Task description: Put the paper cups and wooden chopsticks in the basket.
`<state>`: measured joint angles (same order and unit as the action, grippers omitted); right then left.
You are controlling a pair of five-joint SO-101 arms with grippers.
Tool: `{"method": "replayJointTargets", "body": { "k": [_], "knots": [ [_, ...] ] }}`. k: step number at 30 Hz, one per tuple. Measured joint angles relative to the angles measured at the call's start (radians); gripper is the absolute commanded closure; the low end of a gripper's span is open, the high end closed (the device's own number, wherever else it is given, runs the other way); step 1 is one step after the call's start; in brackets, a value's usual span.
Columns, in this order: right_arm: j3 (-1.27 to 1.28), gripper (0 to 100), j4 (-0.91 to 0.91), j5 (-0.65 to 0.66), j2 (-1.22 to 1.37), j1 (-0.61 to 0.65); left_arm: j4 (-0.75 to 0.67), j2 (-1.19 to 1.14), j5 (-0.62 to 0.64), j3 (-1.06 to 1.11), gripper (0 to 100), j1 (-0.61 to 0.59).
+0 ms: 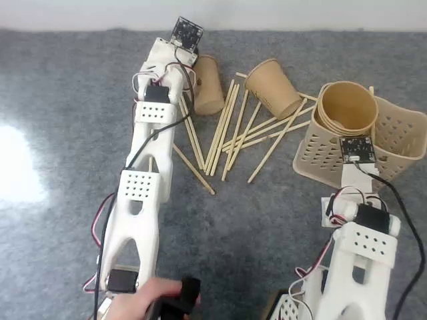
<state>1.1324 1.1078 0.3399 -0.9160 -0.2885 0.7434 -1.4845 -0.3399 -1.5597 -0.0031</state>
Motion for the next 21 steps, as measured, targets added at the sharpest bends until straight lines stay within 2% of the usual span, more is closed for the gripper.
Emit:
{"method": "replayJointTargets", "body": {
  "k": [7, 21],
  "knots": [
    [0.000, 70.4, 0.000, 0.000, 0.000, 0.000, 0.302, 0.031, 0.000, -0.101, 81, 0.000],
    [0.038, 70.4, -0.064, 0.000, 0.000, 0.000, 0.862, 0.137, -0.003, -0.103, 81, 0.011]
  ]
}}
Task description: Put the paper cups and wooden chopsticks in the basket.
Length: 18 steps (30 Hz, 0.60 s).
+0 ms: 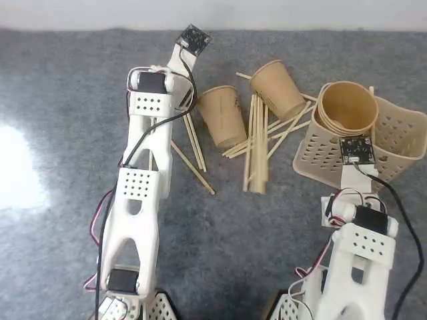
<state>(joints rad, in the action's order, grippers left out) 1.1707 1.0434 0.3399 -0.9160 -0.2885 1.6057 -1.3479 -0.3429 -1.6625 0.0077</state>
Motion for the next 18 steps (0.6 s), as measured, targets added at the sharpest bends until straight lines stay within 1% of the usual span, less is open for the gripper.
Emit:
{"method": "replayJointTargets", "body": {
  "k": [5, 8, 10, 13, 15, 18],
  "knots": [
    [0.000, 70.4, 0.000, 0.000, 0.000, 0.000, 0.015, 0.066, 0.000, 0.000, 81, -0.005],
    [0.000, 70.4, 0.000, 0.000, 0.000, 0.000, -0.040, 0.124, -0.002, 0.000, 81, -0.041],
    [0.000, 70.4, 0.000, 0.000, 0.000, 0.000, -0.101, 0.158, -0.002, 0.000, 81, -0.068],
    [0.000, 70.4, 0.000, 0.000, 0.000, 0.000, -0.147, 0.183, -0.002, 0.000, 81, -0.064],
    [0.000, 70.4, 0.000, 0.000, 0.000, 0.000, -0.133, 0.183, -0.002, 0.000, 81, -0.057],
    [0.015, 70.4, -0.014, 0.000, 0.000, 0.000, -0.041, 0.186, -0.002, 0.000, 81, -0.049]
  ]
}}
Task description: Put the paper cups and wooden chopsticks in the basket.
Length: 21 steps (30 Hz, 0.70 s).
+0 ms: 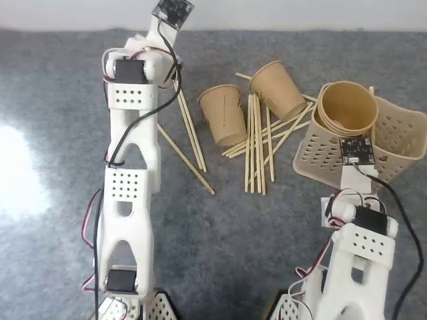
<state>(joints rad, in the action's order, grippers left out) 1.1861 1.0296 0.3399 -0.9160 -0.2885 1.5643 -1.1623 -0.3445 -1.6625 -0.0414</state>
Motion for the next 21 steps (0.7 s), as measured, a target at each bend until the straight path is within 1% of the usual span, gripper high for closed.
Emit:
{"method": "replayJointTargets", "body": {
  "k": [2, 4, 8, 11, 13, 17, 21],
  "knots": [
    [0.005, 70.4, -0.017, 0.000, 0.000, 0.000, 0.084, 0.006, -0.041, 0.000, 81, 0.005],
    [0.006, 70.4, -0.023, 0.000, 0.000, 0.002, 0.146, 0.017, -0.147, 0.000, 81, 0.005],
    [0.006, 70.4, -0.023, 0.000, 0.000, 0.000, 0.161, 0.020, -0.339, 0.005, 81, -0.005],
    [0.006, 70.4, -0.023, 0.000, 0.000, 0.000, 0.163, 0.025, -0.433, 0.051, 81, -0.017],
    [0.006, 70.4, -0.023, 0.000, 0.000, 0.000, 0.164, 0.025, -0.465, 0.075, 81, -0.012],
    [0.006, 70.4, -0.023, 0.000, 0.000, 0.000, 0.164, 0.025, -0.473, 0.091, 81, -0.008],
    [0.006, 70.4, -0.023, 0.000, 0.000, 0.002, 0.164, 0.015, -0.474, 0.109, 81, 0.052]
  ]
}}
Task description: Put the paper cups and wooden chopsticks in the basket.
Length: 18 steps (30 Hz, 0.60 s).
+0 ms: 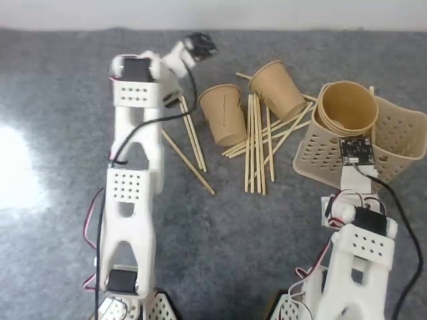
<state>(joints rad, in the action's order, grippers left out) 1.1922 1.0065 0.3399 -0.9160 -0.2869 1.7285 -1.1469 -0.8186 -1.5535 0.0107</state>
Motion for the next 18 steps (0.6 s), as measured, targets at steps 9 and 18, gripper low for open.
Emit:
{"method": "replayJointTargets", "body": {
  "k": [9, 18],
  "knots": [
    [0.000, 70.4, 0.000, 0.000, 0.000, 0.002, 0.000, -0.018, -0.002, -0.068, 86, 0.041],
    [0.000, 70.4, 0.000, 0.000, 0.000, 0.002, 0.002, -0.017, 0.160, -0.089, 86, 0.008]
  ]
}}
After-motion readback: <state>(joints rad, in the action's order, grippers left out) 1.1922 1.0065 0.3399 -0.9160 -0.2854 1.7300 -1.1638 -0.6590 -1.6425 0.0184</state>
